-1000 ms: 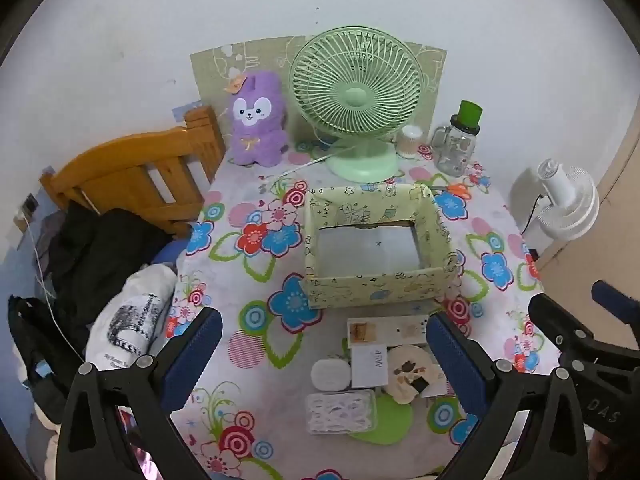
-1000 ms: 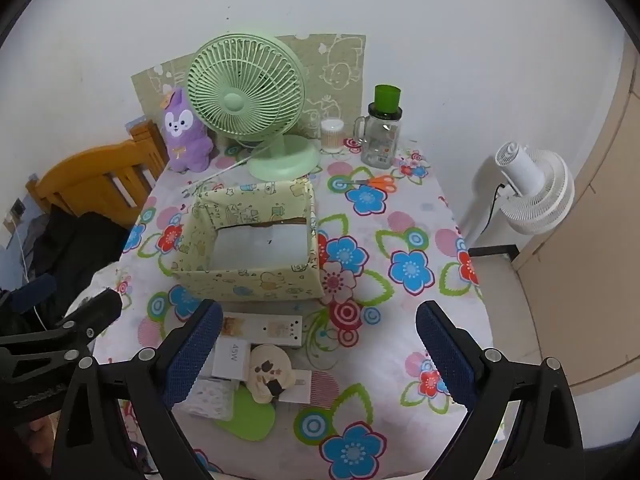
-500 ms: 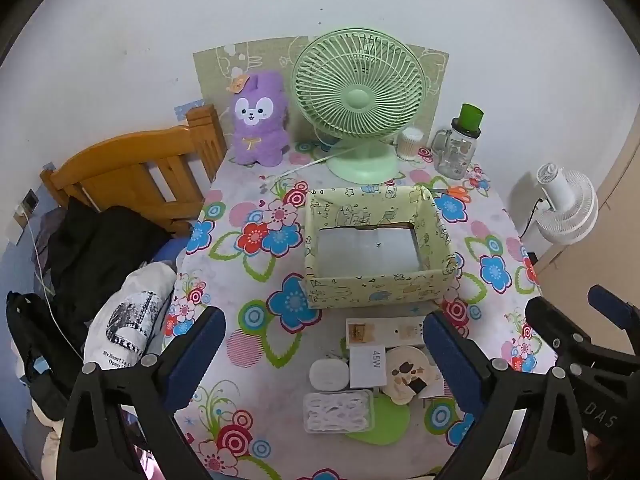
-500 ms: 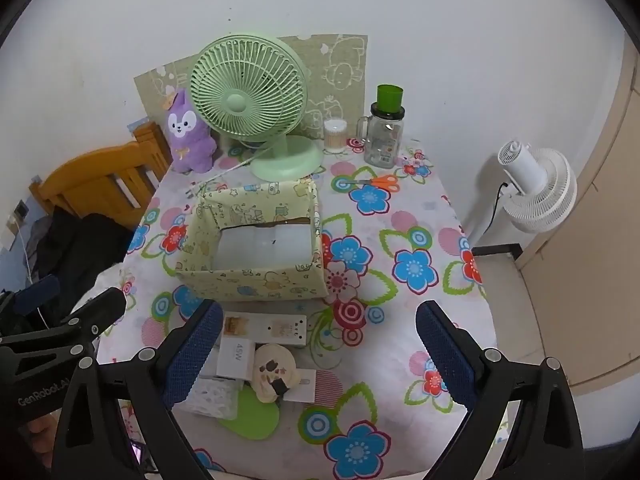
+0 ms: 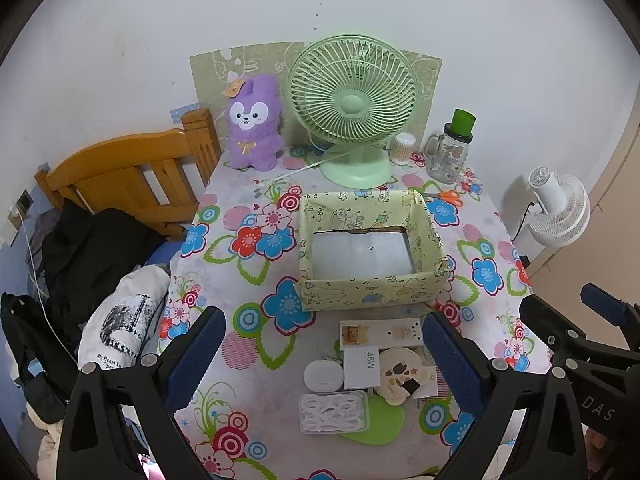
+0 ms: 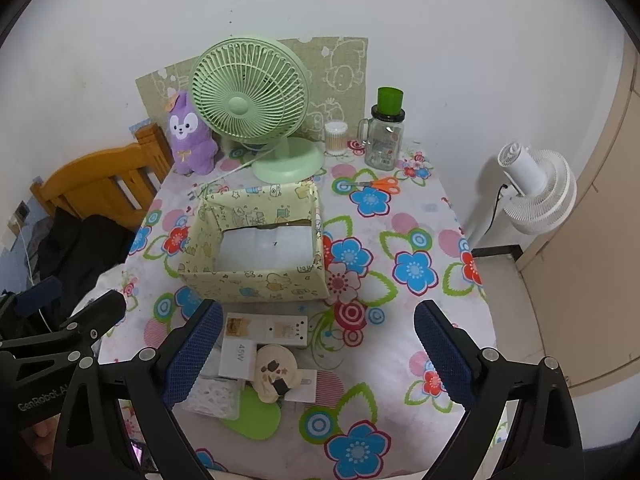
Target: Organize rigid objects
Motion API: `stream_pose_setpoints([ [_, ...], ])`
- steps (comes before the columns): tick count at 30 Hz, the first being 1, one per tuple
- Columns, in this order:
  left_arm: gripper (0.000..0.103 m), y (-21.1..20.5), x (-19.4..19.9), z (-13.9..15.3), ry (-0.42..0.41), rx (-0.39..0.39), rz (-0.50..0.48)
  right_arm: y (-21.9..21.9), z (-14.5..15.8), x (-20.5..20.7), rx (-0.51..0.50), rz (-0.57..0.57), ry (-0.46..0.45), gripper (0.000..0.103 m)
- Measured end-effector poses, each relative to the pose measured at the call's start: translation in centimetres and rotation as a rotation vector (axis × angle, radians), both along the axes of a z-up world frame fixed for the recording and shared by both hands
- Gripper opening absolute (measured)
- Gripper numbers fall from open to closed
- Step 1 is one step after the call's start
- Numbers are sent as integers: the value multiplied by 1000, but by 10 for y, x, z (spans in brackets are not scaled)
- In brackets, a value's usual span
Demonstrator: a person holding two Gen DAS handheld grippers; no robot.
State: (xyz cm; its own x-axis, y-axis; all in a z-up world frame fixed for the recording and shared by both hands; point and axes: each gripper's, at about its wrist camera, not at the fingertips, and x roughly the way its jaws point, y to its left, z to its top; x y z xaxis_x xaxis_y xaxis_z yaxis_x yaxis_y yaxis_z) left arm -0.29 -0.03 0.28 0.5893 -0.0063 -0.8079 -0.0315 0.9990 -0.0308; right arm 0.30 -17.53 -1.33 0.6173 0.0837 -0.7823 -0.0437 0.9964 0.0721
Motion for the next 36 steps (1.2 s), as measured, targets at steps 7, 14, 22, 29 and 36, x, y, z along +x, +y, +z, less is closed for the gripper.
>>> stream_pose_setpoints([
  [7, 99, 0, -4, 2, -13, -10, -4, 2, 3, -3, -23, -2, -16, 98],
  [14, 99, 1, -4, 1, -15, -9, -3, 3, 4, -4, -16, 1, -19, 98],
  [22, 99, 0, -5, -1, -12, -1, -4, 3, 4, -3, -9, 0, -14, 98],
  [29, 99, 1, -4, -3, -8, 1, -2, 4, 1, -2, -7, 1, -7, 98],
  [36, 99, 1, -4, -6, 1, 8, -8, 6, 2, -1, -36, -10, -17, 98],
])
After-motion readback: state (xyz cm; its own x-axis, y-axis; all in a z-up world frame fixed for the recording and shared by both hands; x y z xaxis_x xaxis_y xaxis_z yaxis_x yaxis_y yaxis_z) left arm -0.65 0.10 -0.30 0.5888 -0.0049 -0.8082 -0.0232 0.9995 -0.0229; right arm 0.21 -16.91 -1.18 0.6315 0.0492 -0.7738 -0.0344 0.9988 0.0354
